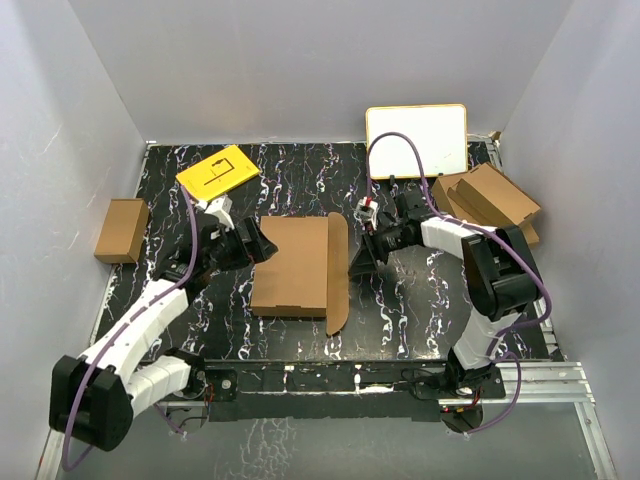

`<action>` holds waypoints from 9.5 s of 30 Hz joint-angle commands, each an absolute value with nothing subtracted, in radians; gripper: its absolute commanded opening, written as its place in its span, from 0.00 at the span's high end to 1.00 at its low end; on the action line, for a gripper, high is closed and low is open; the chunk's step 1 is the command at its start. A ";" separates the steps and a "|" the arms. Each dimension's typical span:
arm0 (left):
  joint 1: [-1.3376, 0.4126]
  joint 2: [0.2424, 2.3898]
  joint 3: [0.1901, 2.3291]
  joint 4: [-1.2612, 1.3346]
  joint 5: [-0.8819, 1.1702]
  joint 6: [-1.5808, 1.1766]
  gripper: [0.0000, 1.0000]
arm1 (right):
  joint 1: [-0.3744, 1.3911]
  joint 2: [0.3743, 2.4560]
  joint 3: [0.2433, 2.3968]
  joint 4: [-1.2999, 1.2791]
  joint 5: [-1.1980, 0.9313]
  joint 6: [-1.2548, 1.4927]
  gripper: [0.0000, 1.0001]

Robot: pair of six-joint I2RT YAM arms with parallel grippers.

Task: Fold the paper box

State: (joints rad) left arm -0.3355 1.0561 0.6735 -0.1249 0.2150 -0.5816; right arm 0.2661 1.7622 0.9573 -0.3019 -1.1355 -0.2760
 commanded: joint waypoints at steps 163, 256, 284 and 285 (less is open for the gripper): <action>-0.316 1.080 0.500 0.010 0.330 -0.655 0.25 | 0.687 1.407 0.692 -0.165 -0.775 -0.806 0.79; -0.260 1.252 0.497 0.043 0.407 -0.623 0.56 | 0.544 1.458 0.747 -0.349 -0.908 -0.821 0.92; -0.259 1.268 0.493 0.059 0.417 -0.660 0.57 | 0.650 1.423 0.802 -0.311 -0.821 -0.700 0.92; -0.259 1.269 0.494 0.058 0.415 -0.661 0.57 | 0.651 1.421 0.805 -0.316 -0.819 -0.701 0.92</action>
State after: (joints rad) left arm -0.2573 1.2598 0.5034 0.0956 0.4187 -0.6567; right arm 0.6357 1.4590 0.7372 -0.3717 -0.7952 -0.7193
